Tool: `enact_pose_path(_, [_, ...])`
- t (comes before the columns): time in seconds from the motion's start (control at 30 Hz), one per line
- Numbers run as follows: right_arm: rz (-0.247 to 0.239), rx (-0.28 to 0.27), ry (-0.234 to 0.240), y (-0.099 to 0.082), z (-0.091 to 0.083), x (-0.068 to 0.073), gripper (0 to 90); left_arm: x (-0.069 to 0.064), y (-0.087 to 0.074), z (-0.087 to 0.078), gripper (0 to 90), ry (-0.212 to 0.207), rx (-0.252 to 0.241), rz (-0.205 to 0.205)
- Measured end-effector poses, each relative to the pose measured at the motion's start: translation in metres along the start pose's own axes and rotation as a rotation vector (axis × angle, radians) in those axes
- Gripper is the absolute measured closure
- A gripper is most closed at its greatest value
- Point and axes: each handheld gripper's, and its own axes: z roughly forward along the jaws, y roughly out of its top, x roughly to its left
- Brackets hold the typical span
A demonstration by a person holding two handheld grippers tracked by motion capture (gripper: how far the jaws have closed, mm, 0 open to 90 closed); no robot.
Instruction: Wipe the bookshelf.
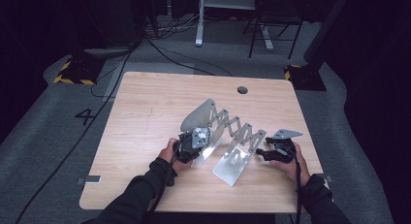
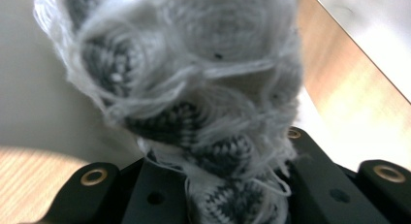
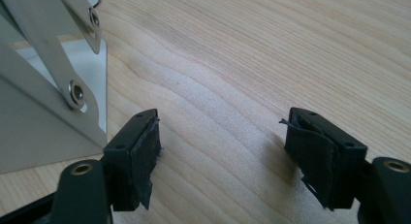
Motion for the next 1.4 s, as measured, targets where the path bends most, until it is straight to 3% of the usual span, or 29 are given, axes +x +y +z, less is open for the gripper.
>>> enact_pose_path(0.13, [-0.001, -0.001, 0.001, 0.000, 0.000, 0.000, 29.0, 0.000, 0.007, 0.007, 76.1, 0.023, 0.005, -0.012])
enact_pose_path(0.2, [-0.001, -0.001, 0.001, 0.000, 0.000, 0.000, 29.0, -0.002, 0.012, 0.013, 76.1, 0.066, 0.013, 0.003])
enact_pose_path(0.27, [-0.001, -0.001, 0.001, 0.000, 0.000, 0.000, 29.0, -0.001, 0.014, 0.013, 76.1, 0.080, 0.024, 0.004])
enact_pose_path(0.47, [0.000, -0.002, 0.003, -0.001, 0.000, 0.000, 29.0, 0.003, 0.006, 0.006, 76.4, 0.064, 0.034, -0.004])
enact_pose_path(0.53, [0.000, -0.002, 0.003, -0.001, 0.000, 0.000, 29.0, 0.003, 0.001, 0.001, 76.4, 0.054, 0.039, -0.024])
enact_pose_path(0.73, [0.000, -0.001, 0.001, -0.001, -0.001, 0.000, 29.0, 0.000, -0.013, -0.016, 76.5, 0.046, 0.055, -0.020])
enact_pose_path(0.97, [0.000, -0.001, 0.001, -0.001, -0.001, 0.000, 28.9, -0.002, -0.031, -0.034, 76.4, 0.021, 0.054, -0.063])
enact_pose_path(1.23, [0.000, -0.001, -0.003, 0.000, 0.000, 0.001, 28.6, -0.001, -0.010, -0.014, 75.6, 0.010, 0.049, -0.063])
enact_pose_path(1.4, [-0.001, -0.002, -0.001, 0.000, 0.000, 0.000, 28.7, -0.007, 0.004, 0.000, 75.5, -0.005, 0.016, -0.049])
